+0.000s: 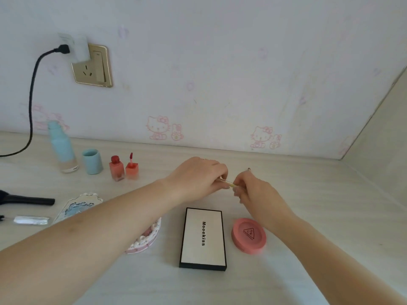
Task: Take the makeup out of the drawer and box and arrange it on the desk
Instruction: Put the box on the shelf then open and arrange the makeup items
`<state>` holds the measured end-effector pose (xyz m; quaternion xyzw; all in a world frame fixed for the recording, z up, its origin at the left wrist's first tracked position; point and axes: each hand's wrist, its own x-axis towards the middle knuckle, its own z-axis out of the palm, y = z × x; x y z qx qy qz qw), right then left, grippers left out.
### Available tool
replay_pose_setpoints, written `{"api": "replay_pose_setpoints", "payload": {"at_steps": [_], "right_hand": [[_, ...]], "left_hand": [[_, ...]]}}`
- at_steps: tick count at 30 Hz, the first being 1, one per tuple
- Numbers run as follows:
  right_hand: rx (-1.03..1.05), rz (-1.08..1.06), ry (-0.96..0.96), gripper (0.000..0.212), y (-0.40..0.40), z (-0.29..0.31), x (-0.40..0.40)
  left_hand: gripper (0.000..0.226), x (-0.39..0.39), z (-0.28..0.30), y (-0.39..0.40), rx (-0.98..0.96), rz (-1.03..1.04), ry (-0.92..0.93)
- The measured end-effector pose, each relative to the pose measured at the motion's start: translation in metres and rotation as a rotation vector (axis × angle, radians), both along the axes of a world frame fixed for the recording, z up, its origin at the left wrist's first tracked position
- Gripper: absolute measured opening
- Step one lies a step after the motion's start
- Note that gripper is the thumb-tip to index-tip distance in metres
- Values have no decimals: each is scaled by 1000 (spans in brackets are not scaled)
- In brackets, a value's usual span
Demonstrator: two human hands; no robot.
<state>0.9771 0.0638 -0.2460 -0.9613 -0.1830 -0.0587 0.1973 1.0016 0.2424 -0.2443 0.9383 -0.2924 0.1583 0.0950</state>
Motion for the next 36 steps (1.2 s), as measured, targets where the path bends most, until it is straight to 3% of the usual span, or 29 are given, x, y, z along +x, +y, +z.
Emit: {"api": "replay_pose_setpoints", "payload": {"at_steps": [7,11,15,19,22,26,31,36], "right_hand": [[-80,200,-140,31,21,14,-41],[-74,267,-252,57,33,20,-64],[-76,308,-274,45,52,29,-83],[-54,389,-293,53,80,40,-101],[-65,440,-288,43,107,43,-111],[-81,521,-278,45,143,42,-124],[-17,546,-181,23,192,31,-135],[23,630,-89,29,238,17,-139]], "left_hand": [[27,-68,22,41,-36,49,87],[27,-104,30,60,-55,67,71],[29,-138,40,83,-90,119,83],[29,-167,42,115,-110,173,26],[32,-186,41,139,-111,216,-24],[14,-209,36,173,-177,257,74],[12,-242,26,223,-310,291,168],[20,-257,15,277,-353,314,184]]}}
